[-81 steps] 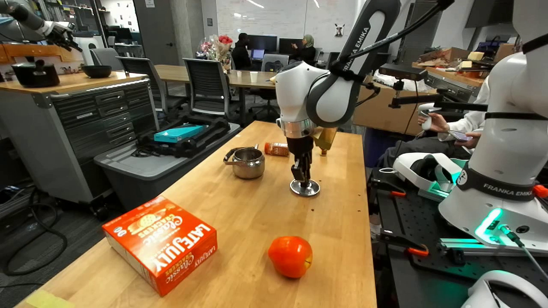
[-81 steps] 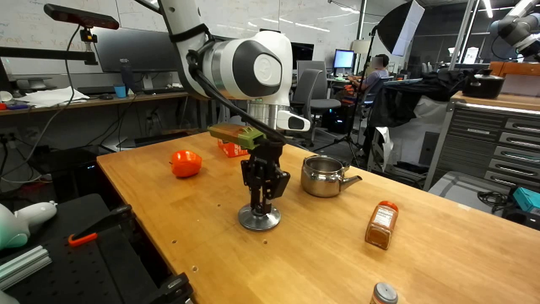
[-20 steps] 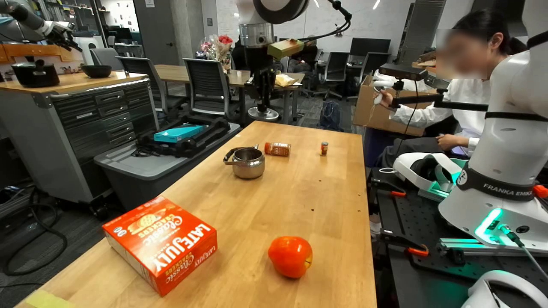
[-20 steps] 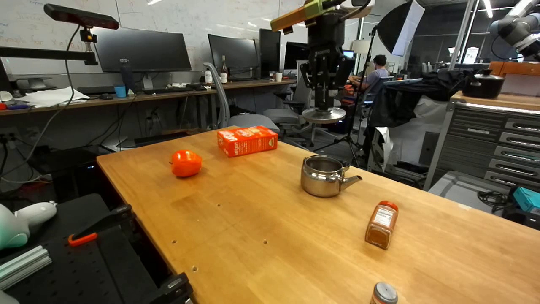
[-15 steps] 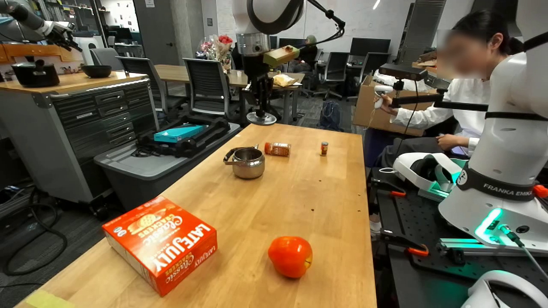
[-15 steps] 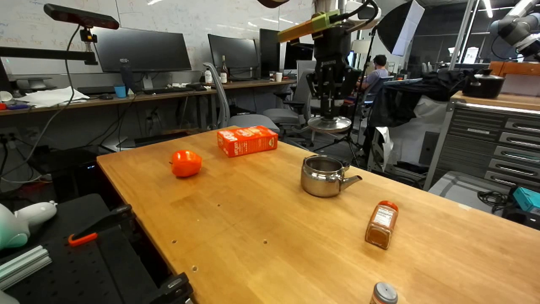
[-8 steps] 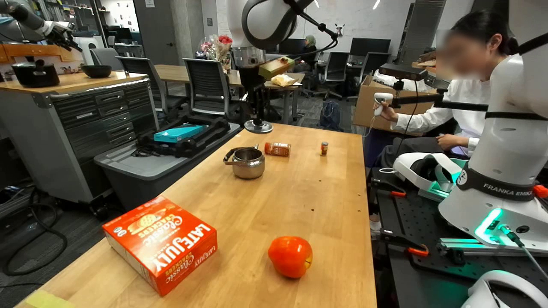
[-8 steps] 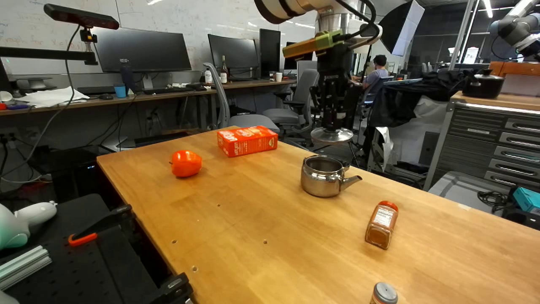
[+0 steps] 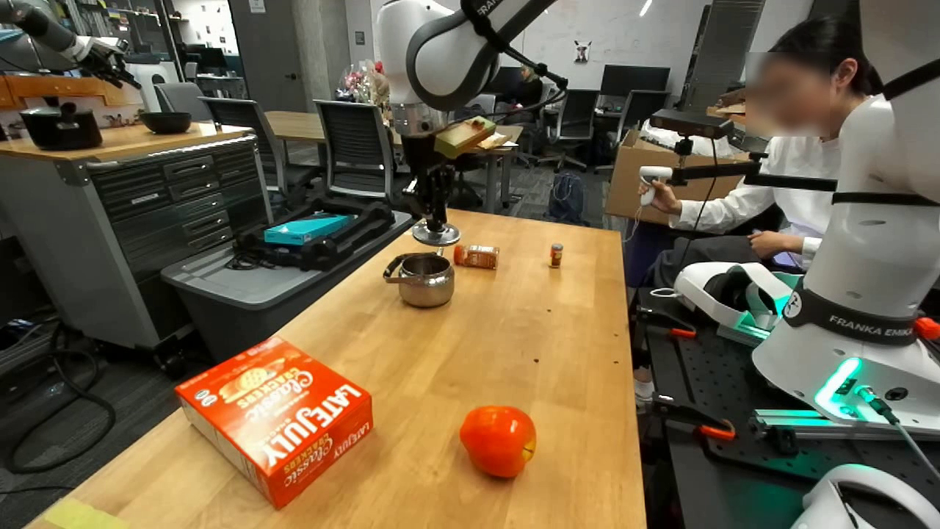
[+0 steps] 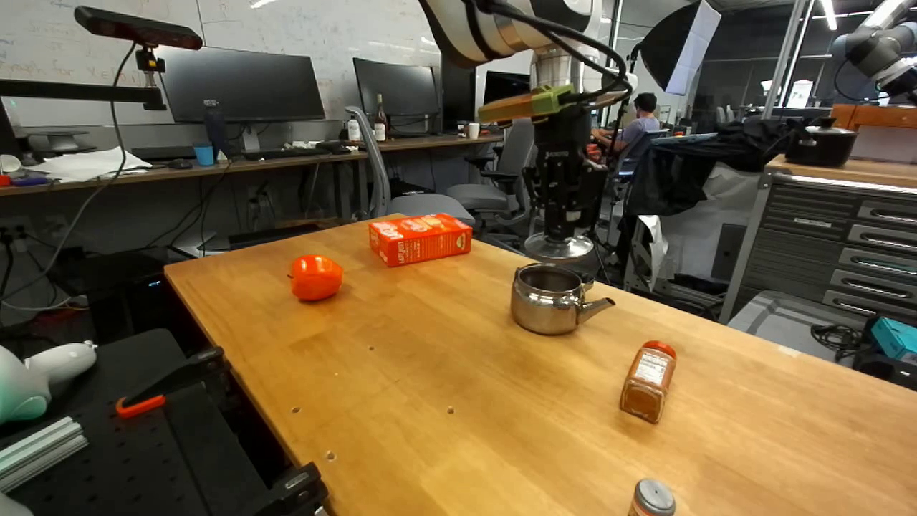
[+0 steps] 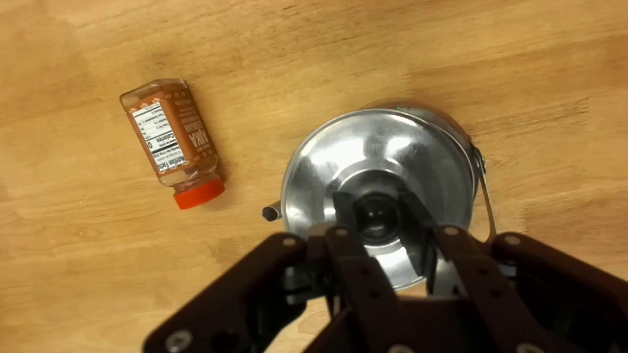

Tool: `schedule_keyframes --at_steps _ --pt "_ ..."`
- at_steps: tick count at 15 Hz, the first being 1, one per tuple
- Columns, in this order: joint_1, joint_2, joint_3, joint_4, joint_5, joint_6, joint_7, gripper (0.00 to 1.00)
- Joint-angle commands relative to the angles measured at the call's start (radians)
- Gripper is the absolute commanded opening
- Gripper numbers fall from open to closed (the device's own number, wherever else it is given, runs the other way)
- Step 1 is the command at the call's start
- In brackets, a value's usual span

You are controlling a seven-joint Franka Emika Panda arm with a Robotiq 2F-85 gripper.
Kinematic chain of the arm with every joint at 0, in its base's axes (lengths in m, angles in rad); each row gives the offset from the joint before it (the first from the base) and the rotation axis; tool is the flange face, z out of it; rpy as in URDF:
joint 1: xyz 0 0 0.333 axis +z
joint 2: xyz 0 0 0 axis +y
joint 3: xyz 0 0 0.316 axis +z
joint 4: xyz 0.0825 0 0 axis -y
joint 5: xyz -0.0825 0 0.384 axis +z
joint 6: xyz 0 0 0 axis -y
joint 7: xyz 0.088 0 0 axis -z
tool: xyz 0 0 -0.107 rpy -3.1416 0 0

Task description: Take the lid and put it on the teapot

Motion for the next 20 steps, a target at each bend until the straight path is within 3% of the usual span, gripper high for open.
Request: schedule_keyframes --at_steps 1,20 --pt "0.027 0.052 -0.018 0.057 -0.020 -0.003 0.031 0.07" --pt "0.052 0.158 -0.015 0.135 -0.015 -0.020 0.032 0.07"
